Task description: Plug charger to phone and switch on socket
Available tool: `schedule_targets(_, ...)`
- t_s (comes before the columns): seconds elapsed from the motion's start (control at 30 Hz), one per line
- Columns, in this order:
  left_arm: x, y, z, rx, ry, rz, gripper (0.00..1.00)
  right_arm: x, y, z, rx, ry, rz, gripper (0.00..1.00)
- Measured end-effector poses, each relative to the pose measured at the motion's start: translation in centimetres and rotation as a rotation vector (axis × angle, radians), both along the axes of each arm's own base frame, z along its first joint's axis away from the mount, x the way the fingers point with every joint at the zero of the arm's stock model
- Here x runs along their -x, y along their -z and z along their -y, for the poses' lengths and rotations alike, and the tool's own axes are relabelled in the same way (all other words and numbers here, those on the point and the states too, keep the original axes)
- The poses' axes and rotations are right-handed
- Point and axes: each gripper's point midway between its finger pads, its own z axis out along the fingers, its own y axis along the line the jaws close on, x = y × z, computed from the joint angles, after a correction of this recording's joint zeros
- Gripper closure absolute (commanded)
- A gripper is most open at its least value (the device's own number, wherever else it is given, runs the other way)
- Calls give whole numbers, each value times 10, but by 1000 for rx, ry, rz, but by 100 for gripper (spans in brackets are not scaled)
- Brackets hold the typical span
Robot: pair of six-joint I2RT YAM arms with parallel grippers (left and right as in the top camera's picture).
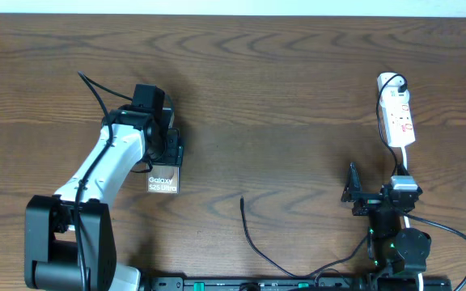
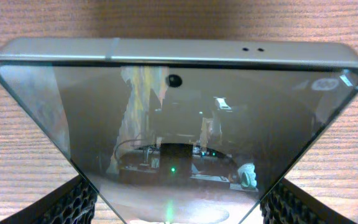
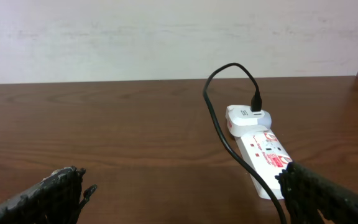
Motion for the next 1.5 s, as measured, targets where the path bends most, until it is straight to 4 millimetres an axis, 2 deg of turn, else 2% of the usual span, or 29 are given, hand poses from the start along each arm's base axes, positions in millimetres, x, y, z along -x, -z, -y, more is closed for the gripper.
schedule_targets(0.17,-2,3,0,2,0,15,93,0,0,0,0,0,0,1)
schedule_targets(0.4,5,19,-1,2,0,12,93,0,0,0,0,0,0,1)
schedule_targets(0.7,24,41,-3,-3,0,-22,93,0,0,0,0,0,0,1)
schedule_targets(0.9,30,46,-4,-4,0,-32,93,0,0,0,0,0,0,1)
schedule_targets(1.33,29,48,-4,-2,-11,-15,93,0,0,0,0,0,0,1)
schedule_targets(1.37,29,48,-4,-1,-11,-14,86,0,0,0,0,0,0,1)
schedule_targets(1.4,29,48,-4,-1,-12,-13,74,0,0,0,0,0,0,1)
schedule_targets(1.43,29,48,-4,-1,-14,-12,52,0,0,0,0,0,0,1)
schedule_targets(1.5,29,48,-4,0,-15,-11,39,0,0,0,0,0,0,1)
